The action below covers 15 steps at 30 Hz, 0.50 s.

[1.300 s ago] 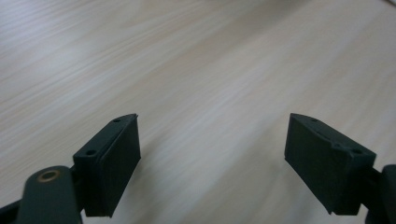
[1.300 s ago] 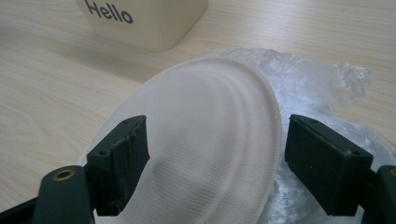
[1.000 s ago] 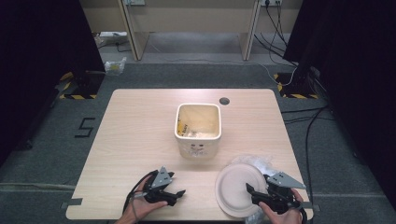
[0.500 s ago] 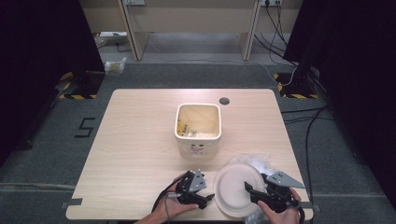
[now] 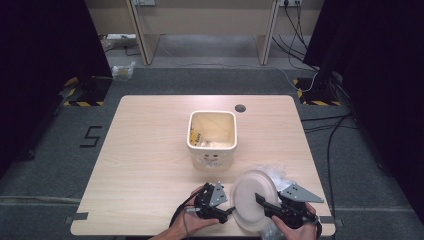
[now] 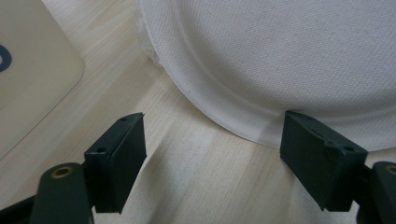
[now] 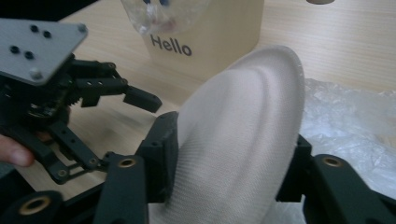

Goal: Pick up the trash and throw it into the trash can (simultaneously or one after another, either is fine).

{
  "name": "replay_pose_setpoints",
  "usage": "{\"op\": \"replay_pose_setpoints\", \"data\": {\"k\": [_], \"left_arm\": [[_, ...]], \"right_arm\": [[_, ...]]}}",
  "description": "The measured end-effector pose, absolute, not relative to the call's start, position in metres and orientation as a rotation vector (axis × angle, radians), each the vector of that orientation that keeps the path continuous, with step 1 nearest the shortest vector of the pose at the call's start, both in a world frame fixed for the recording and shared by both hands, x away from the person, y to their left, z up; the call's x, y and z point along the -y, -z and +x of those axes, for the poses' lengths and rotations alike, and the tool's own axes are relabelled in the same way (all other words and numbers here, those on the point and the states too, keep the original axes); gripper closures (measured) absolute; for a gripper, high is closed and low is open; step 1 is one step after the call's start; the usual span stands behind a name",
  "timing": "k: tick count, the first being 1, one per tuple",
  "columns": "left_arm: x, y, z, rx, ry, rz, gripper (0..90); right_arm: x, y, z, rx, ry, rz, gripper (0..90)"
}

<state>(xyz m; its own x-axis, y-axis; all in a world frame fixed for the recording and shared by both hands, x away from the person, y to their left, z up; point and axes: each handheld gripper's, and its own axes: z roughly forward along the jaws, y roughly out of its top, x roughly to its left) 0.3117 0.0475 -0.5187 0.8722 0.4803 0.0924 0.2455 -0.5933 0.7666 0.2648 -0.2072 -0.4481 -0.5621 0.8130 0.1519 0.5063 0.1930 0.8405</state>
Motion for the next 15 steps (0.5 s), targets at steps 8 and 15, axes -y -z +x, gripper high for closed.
{"op": "replay_pose_setpoints", "data": {"k": [8,15], "left_arm": [[-0.062,0.519,0.315,-0.546,-0.329,2.219,22.5],[-0.092,0.514,0.317,-0.593,-0.332,2.208,22.1]], "right_arm": [[0.219,0.446,0.266,-2.111,-1.568,1.277,76.3],[0.221,0.447,0.268,-2.108,-1.732,1.287,81.7]]}}
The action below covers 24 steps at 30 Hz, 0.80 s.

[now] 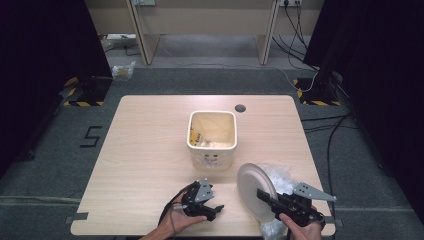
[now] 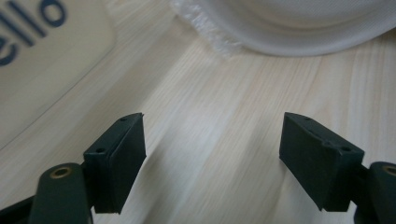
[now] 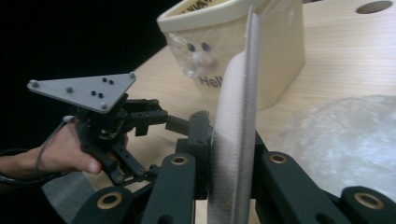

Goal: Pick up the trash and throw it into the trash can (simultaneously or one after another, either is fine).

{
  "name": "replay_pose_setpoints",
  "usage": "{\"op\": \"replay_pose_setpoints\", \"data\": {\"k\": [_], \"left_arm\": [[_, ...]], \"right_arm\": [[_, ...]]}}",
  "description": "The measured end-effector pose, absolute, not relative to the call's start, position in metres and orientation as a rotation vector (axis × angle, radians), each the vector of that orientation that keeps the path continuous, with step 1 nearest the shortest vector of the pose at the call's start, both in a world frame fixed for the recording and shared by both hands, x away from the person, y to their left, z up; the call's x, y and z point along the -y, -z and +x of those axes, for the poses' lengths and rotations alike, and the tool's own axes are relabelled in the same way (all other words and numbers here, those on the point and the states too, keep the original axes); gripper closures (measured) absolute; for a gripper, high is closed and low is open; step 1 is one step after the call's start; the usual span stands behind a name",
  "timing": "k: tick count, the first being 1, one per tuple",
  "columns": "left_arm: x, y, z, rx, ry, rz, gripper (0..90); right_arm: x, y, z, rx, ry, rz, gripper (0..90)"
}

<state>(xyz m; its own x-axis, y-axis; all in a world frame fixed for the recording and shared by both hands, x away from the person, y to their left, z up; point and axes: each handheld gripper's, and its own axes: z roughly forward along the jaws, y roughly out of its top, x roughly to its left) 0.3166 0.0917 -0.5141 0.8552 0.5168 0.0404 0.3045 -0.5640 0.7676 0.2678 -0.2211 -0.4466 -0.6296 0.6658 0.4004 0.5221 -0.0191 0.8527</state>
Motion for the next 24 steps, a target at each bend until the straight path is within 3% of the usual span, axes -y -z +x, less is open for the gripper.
{"op": "replay_pose_setpoints", "data": {"k": [9,24], "left_arm": [[-0.147,0.509,0.328,-0.712,-0.386,2.169,21.9],[-0.237,0.511,0.339,-0.933,-0.466,2.089,21.6]], "right_arm": [[0.220,0.427,0.270,-2.083,-1.855,1.211,83.0],[0.224,0.389,0.291,-2.056,-1.770,1.128,83.0]]}}
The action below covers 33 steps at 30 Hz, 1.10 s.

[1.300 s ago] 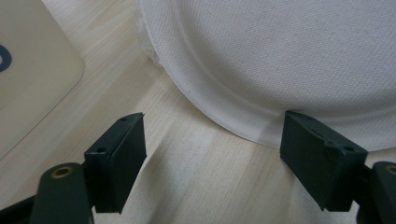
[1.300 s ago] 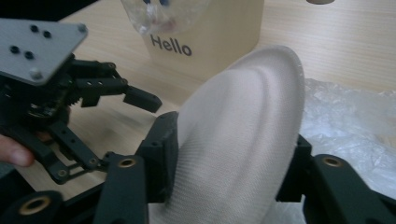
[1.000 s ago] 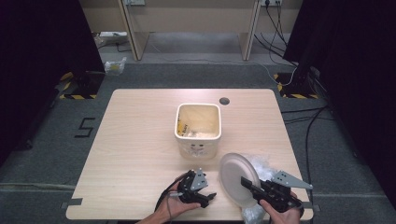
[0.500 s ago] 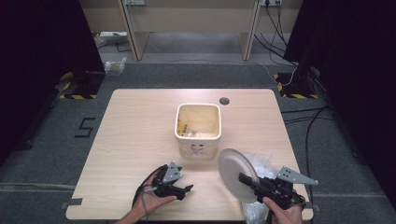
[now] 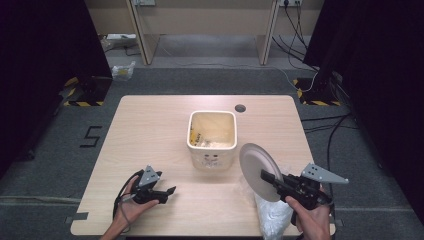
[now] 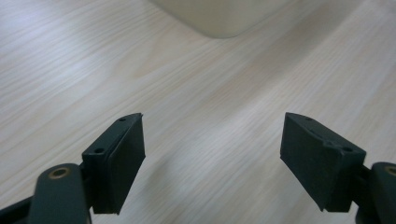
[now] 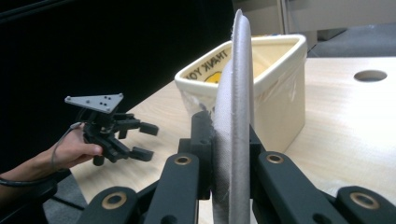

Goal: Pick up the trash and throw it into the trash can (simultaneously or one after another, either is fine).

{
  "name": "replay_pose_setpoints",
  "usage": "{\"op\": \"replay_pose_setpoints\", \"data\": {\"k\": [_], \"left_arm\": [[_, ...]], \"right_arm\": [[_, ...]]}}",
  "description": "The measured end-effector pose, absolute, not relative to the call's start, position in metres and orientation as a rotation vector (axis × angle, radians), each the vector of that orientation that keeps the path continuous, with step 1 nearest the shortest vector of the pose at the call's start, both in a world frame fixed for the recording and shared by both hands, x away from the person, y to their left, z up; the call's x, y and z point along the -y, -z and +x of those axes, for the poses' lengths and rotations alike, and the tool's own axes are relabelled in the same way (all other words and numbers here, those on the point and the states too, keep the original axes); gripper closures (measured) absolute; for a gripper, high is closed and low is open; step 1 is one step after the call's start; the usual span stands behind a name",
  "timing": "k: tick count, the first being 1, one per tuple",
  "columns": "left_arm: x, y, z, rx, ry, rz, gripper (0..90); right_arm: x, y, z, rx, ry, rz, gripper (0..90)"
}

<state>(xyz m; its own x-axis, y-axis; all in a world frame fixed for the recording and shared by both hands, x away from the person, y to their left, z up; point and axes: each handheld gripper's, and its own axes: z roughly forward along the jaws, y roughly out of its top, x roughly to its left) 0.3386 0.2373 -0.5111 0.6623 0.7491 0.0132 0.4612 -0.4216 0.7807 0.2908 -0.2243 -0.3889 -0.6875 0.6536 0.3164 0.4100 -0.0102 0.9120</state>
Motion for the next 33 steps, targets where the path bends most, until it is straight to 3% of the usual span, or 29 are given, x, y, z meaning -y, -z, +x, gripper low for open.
{"op": "replay_pose_setpoints", "data": {"k": [11,33], "left_arm": [[-0.263,0.518,0.341,-0.999,-0.497,2.111,21.6],[-0.269,0.523,0.343,-1.033,-0.436,2.098,17.6]], "right_arm": [[0.226,0.364,0.310,-2.018,-1.793,1.103,83.0],[0.193,0.314,0.362,-2.052,-1.854,1.000,83.1]]}}
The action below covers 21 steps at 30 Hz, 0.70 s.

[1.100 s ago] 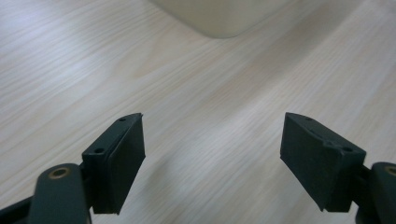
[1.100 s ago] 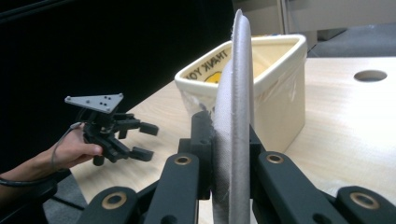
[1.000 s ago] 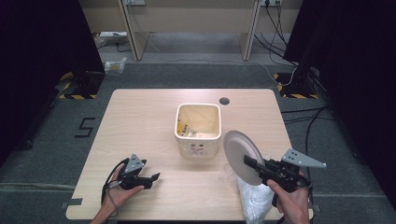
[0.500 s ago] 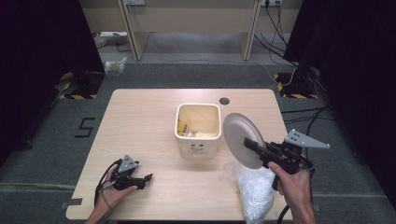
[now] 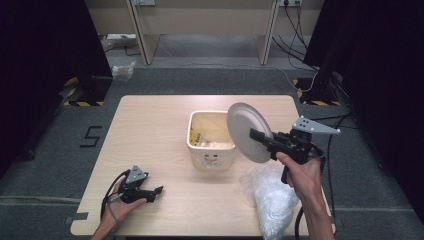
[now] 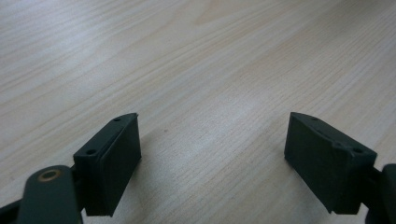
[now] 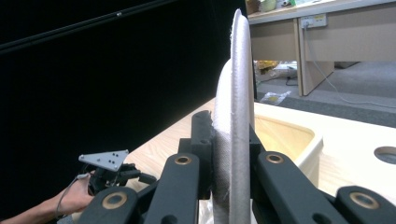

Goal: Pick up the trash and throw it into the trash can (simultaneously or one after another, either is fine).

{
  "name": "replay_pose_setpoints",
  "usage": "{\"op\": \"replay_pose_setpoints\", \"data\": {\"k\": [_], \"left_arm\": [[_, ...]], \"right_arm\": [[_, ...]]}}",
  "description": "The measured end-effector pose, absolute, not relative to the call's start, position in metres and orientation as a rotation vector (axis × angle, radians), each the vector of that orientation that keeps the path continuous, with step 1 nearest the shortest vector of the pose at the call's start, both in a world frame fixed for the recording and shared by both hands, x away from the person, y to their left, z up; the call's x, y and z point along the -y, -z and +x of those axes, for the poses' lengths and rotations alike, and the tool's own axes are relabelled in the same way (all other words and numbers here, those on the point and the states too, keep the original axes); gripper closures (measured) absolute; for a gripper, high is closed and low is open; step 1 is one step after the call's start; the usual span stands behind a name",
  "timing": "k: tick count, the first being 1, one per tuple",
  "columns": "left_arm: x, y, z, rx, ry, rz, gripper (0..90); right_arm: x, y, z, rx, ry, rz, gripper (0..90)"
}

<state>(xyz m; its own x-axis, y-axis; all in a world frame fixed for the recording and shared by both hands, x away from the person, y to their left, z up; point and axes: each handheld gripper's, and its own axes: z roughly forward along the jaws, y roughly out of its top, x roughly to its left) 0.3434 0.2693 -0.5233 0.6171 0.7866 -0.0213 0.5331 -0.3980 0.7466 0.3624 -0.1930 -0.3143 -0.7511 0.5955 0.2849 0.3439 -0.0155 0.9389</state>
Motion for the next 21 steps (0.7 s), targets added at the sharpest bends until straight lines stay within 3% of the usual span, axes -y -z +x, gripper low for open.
{"op": "replay_pose_setpoints", "data": {"k": [21], "left_arm": [[-0.269,0.524,0.343,-1.032,-0.439,2.098,17.6]], "right_arm": [[0.140,0.321,0.430,-2.141,-1.840,1.044,83.0]]}}
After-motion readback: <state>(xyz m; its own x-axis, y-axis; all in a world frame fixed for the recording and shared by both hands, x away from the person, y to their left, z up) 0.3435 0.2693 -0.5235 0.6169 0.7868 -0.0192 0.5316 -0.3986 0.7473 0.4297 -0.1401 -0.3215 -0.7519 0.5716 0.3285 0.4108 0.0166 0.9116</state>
